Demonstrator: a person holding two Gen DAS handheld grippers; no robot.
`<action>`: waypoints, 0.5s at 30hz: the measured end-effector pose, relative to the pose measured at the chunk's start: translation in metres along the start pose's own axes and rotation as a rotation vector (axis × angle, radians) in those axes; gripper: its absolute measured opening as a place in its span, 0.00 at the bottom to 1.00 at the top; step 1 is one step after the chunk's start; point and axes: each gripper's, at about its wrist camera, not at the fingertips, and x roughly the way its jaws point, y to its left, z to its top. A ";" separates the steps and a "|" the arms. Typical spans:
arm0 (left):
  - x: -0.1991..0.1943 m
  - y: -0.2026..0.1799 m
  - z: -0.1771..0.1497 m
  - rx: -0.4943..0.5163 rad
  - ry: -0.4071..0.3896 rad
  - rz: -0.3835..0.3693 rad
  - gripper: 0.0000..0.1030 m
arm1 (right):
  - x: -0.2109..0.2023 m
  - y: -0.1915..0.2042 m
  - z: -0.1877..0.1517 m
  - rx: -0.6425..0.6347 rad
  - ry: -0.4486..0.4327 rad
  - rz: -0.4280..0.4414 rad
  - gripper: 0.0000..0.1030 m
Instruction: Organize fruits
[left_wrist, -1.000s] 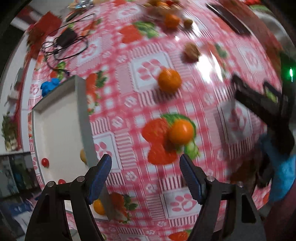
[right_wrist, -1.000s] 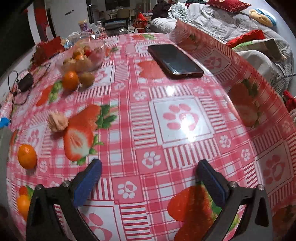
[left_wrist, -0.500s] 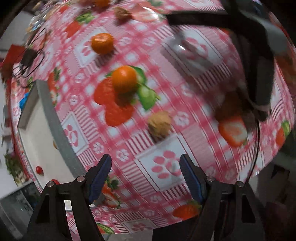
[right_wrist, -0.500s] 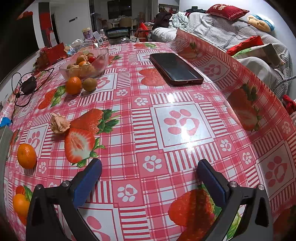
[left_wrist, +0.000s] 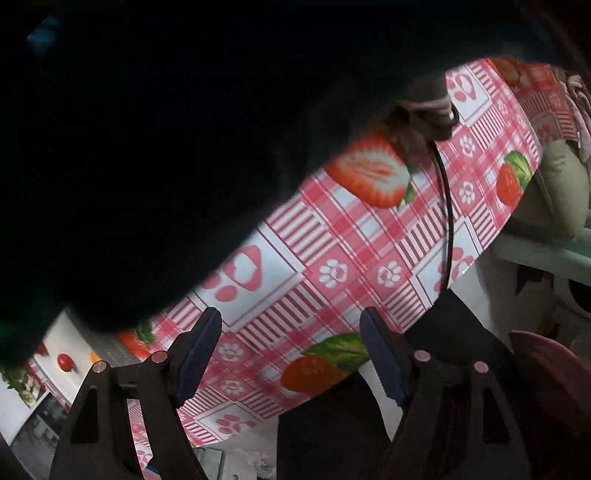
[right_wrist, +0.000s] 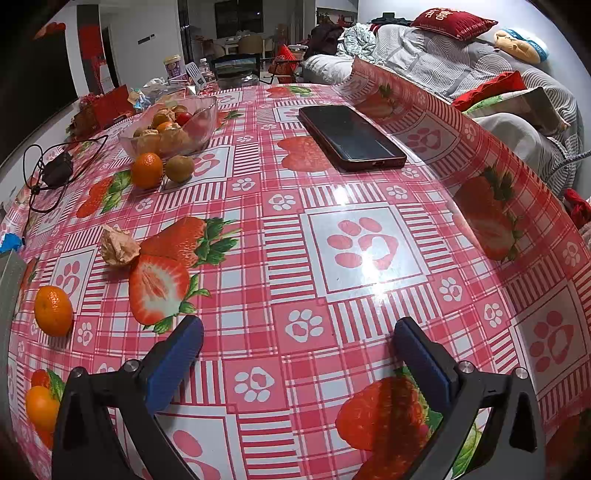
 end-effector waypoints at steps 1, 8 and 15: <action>0.001 -0.001 0.000 -0.002 0.004 -0.002 0.79 | 0.000 0.000 0.000 0.000 0.000 0.000 1.00; 0.000 -0.010 -0.006 -0.010 0.005 -0.014 0.80 | 0.000 0.000 0.000 0.000 0.000 0.000 1.00; 0.002 -0.019 -0.012 -0.015 0.008 -0.021 0.80 | 0.000 0.000 0.000 -0.001 0.001 0.000 1.00</action>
